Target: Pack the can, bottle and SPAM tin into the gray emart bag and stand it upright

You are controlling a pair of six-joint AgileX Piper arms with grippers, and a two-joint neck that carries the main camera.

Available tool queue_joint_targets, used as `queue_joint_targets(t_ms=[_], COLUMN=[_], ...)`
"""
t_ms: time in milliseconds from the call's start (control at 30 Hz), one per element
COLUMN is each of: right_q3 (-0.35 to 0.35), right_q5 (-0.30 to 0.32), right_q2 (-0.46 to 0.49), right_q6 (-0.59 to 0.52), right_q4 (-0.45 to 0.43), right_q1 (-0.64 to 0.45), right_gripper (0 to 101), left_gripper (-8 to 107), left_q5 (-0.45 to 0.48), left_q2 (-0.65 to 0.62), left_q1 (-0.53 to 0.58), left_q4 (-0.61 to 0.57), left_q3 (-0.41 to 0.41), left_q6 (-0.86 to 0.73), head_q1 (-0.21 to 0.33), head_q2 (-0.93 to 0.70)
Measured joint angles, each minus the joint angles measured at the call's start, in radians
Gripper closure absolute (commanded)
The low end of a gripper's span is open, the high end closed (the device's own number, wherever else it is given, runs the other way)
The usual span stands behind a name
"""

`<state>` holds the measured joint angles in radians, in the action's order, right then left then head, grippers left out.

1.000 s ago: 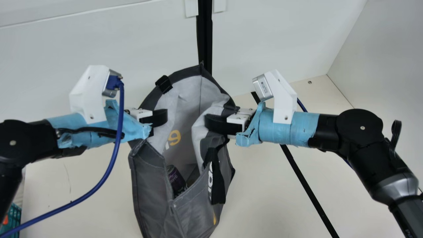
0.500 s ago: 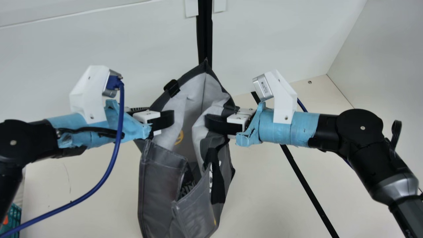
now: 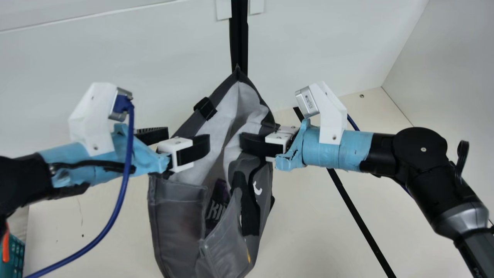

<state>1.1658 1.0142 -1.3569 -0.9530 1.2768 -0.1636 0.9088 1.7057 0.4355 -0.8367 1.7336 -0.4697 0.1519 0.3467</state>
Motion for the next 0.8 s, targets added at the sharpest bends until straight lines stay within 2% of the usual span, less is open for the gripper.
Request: queue_joint_targets(t_ms=[433,800], right_q3=[0.0,0.0], right_q5=[0.0,0.0], right_q2=[0.0,0.0], right_q6=[0.0,0.0], right_q4=[0.0,0.0], right_q1=[0.0,0.0], right_gripper=[101,101], left_gripper=[9,9], left_q5=[0.001,0.005], left_q2=[-0.144,-0.263], left_q1=[-0.064,-0.135], left_q4=[-0.085,-0.025], left_q3=[-0.104,-0.14], left_q6=[-0.093,-0.082], head_q1=[0.0,0.0], head_q2=[0.002,0.002])
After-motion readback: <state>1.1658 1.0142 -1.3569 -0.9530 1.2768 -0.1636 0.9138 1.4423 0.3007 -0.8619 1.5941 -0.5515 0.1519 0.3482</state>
